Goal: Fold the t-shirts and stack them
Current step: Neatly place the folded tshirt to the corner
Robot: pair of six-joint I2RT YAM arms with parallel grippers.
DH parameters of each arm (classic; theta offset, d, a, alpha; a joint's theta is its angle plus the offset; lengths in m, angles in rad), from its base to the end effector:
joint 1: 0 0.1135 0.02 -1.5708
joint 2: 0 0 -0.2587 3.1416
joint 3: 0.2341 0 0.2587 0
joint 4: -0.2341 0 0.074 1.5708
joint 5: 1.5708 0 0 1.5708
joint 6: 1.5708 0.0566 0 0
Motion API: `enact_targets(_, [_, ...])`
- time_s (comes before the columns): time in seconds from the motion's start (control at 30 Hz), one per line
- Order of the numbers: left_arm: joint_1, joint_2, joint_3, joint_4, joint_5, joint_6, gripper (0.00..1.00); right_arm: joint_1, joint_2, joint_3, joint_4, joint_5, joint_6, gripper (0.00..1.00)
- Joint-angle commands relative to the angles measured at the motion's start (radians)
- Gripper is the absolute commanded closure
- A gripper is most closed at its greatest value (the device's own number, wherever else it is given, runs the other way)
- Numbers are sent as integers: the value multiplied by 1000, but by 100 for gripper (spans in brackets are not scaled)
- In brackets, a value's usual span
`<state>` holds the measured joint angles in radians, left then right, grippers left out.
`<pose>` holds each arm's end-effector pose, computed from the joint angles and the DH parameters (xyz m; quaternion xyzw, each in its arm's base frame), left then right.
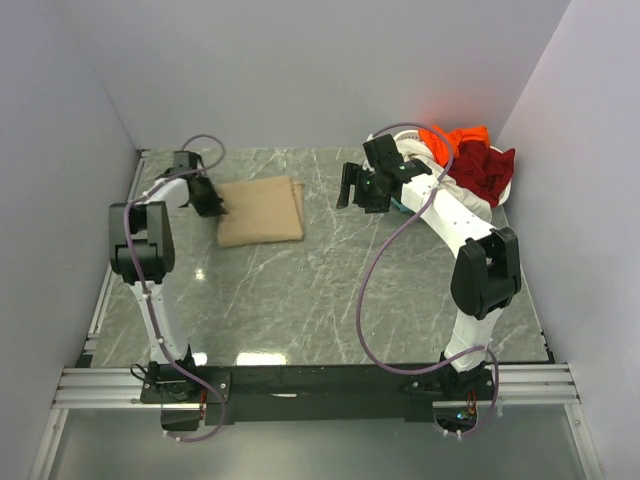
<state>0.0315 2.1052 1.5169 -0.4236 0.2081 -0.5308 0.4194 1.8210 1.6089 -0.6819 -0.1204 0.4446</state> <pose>0.4631 0.0029 0.1367 -0.2377 0.9264 -0.1645 0.2412 0.3847 0.1790 0.2683 -0.0081 0.9418 0.1903 0.2772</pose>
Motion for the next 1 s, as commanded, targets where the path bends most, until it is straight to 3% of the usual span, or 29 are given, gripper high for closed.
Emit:
enact_targets(0.0, [91,6,67,-53,-105,69,100,10,-52,14,1,10,-4,16])
enact_targets(0.23, [209,-11,115,-112,-205,167,100,13,-39,25,-5,1,-3,16])
enact_targets(0.43, [284,-25,124,-125,-375,218,100,16,-34,36,-15,-2,-6,16])
enact_targets(0.9, [392,-57,138,-129,-495,255,100,36,1,82,-47,-12,-15,16])
enact_targets(0.97, [392,-56,149,-136,-487,252,95,38,8,88,-51,-13,-17,16])
